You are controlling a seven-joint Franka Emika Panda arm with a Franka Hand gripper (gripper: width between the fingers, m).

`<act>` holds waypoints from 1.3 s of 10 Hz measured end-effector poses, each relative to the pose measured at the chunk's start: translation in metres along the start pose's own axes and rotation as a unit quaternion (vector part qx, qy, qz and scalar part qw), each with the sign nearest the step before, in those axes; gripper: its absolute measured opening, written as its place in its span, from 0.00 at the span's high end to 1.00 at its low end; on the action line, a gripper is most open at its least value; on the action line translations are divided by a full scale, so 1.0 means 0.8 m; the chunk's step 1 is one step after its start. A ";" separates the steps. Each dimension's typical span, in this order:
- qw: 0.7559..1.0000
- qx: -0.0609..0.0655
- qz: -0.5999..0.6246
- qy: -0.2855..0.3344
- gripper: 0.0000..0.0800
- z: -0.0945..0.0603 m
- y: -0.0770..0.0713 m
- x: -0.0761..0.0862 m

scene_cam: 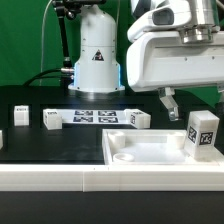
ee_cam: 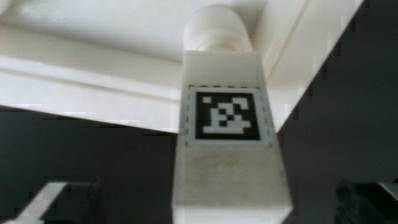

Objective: Assemble one leg

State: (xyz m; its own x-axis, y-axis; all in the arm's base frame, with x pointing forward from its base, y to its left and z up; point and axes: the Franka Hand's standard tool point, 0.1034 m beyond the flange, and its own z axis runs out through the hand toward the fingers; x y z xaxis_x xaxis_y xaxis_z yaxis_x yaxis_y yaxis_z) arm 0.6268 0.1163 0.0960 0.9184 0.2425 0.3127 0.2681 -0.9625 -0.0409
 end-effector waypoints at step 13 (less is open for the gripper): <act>0.988 0.032 0.004 -0.149 0.48 0.013 -0.002 0.001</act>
Offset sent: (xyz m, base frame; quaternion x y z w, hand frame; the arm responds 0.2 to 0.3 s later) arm 0.0094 -0.0082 -0.0026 -0.0008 -0.1898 -0.0064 0.9818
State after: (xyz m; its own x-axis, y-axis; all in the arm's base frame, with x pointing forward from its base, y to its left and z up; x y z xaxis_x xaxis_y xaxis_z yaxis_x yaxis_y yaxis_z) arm 0.6305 0.1191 0.0864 0.9631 0.2685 0.0197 0.2691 -0.9573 -0.1057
